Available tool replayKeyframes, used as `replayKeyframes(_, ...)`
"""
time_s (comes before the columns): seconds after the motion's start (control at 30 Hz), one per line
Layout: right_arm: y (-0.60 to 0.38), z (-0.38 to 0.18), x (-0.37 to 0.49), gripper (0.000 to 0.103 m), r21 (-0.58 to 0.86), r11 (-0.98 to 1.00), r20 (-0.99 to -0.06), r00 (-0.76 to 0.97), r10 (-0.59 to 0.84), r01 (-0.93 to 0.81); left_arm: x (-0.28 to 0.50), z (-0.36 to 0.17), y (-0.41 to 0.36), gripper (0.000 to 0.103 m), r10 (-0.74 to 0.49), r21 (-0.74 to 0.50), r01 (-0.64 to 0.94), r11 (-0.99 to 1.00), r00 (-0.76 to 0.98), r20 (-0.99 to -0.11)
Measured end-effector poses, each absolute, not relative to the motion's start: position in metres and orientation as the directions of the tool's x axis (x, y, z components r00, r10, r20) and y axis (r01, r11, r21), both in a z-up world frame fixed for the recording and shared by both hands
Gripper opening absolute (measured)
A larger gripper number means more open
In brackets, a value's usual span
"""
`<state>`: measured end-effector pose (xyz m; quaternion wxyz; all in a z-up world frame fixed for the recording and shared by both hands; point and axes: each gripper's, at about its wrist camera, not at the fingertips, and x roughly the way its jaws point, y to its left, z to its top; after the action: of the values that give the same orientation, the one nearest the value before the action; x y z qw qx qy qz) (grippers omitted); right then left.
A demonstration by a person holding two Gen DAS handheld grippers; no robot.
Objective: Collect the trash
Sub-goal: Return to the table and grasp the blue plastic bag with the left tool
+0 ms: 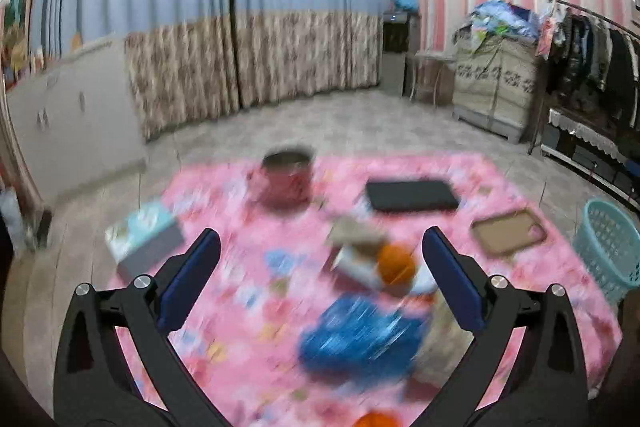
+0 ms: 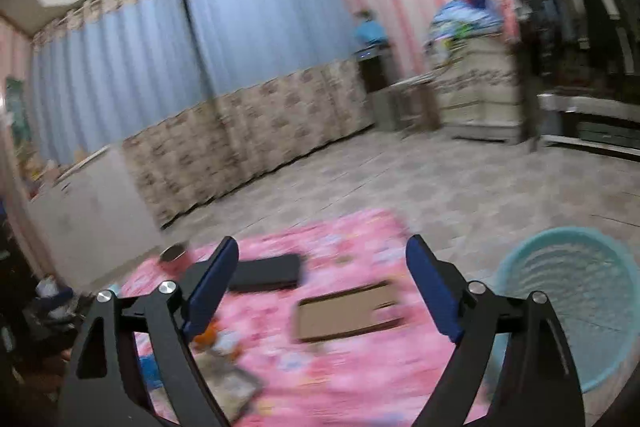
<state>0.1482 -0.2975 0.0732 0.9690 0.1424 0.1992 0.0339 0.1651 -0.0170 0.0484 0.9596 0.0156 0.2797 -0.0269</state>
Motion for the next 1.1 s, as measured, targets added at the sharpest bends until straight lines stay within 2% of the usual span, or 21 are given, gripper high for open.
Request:
replayKeyframes(0.07,-0.262,0.064,0.156,0.084,0.251,0.966,-0.412,0.895,0.168,-0.066,0.167,0.036,-0.006,0.097,-0.054,0.013,0.074,0.997,0.818,-0.573)
replayKeyframes(0.17,-0.229,0.057,0.16,0.084,0.164,0.984,-0.438,0.889,0.135,-0.068,0.173,0.02,-0.002,0.097,-0.08,-0.009,0.094,0.995,0.783,-0.617)
replayKeyframes(0.3,-0.219,0.054,0.163,0.084,0.152,0.984,-0.45,0.88,0.154,-0.095,0.173,0.009,-0.013,0.097,-0.143,-0.025,0.165,0.986,0.756,-0.638)
replayKeyframes(0.43,-0.221,0.052,0.161,0.084,0.076,0.993,-0.463,0.878,0.12,-0.096,0.173,-0.004,-0.023,0.097,-0.121,0.007,0.167,0.986,0.742,-0.659)
replayKeyframes(0.7,-0.241,0.051,0.163,0.084,0.134,0.986,-0.481,0.864,0.148,-0.095,0.184,-0.039,-0.022,0.096,-0.05,0.027,0.108,0.994,0.651,-0.757)
replayKeyframes(0.8,-0.238,0.049,0.163,0.084,0.132,0.986,-0.486,0.86,0.157,-0.106,0.189,-0.048,-0.015,0.095,-0.091,-0.05,0.084,0.995,0.618,-0.781)
replayKeyframes(0.9,-0.232,0.042,0.166,0.085,0.117,0.986,-0.514,0.842,0.164,-0.121,0.19,-0.05,-0.01,0.08,-0.144,-0.125,0.073,0.989,0.613,-0.777)
replayKeyframes(0.97,-0.228,0.035,0.169,0.085,0.101,0.987,-0.54,0.826,0.162,-0.128,0.19,-0.051,-0.008,0.058,-0.213,-0.203,0.085,0.975,0.604,-0.768)
replayKeyframes(1.1,-0.226,0.032,0.17,0.085,0.091,0.987,-0.551,0.82,0.158,-0.13,0.187,-0.049,-0.011,0.05,-0.25,-0.231,0.111,0.967,0.596,-0.763)
